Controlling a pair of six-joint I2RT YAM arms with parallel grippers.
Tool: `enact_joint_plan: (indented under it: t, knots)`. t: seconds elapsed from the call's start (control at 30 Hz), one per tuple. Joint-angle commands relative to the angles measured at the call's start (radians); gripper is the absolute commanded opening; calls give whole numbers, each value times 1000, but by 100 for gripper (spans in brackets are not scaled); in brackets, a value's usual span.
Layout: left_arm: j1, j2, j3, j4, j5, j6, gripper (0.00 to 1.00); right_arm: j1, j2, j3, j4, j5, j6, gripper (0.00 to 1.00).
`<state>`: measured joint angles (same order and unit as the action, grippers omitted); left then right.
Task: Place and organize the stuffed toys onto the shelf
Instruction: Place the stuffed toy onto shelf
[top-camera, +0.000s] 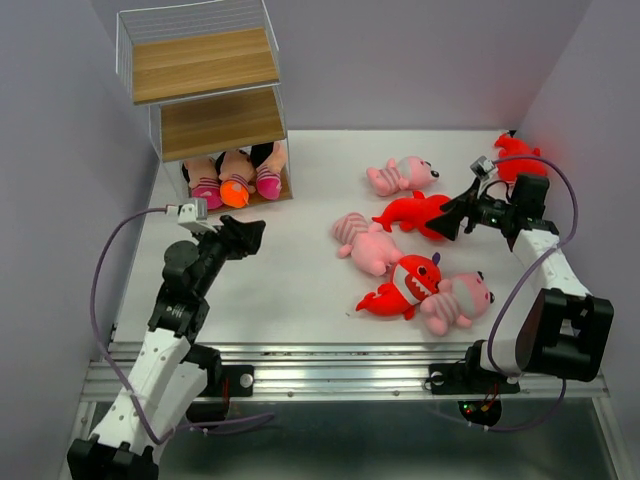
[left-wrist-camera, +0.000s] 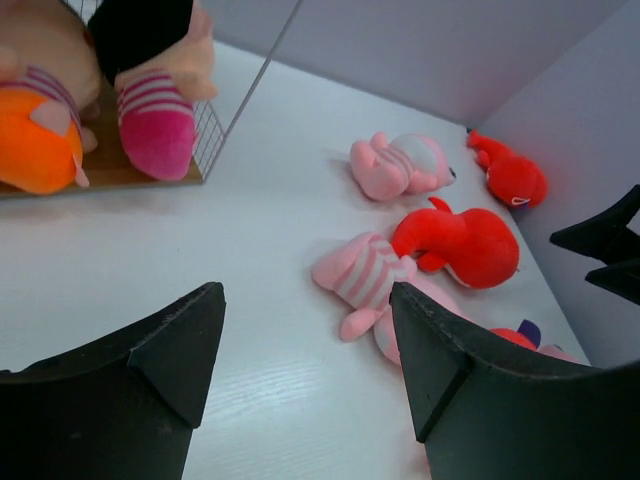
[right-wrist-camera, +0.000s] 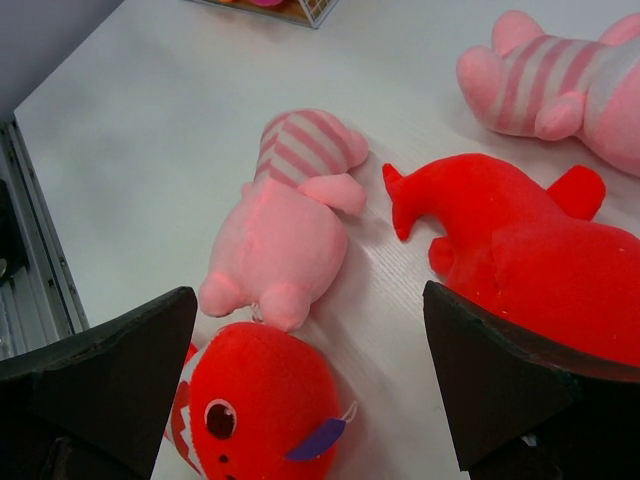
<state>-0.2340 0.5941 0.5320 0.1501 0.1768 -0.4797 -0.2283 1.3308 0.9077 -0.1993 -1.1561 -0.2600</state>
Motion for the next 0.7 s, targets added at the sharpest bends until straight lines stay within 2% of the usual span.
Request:
enact_joint_plan:
  t: [0.0,0.07,0.23,0.4,0.67]
  knots:
    - [-25,68,-147,413,-75,-36,77,-6,10,5,-11,-22,-45,100]
    - [-39,174,-159,537,-126,-14,77,-6,11,3,-9,-24,-51,100]
    - [-57,493,-89,705,-141,19,77,-6,27,8,-23,-25,-70,100]
    - [-57,735,-20,812,-253,87,78,-6,28,13,-38,-36,-79,100]
    - [-56,1006,144,904,-290,128,77,-6,24,13,-43,-53,-87,100]
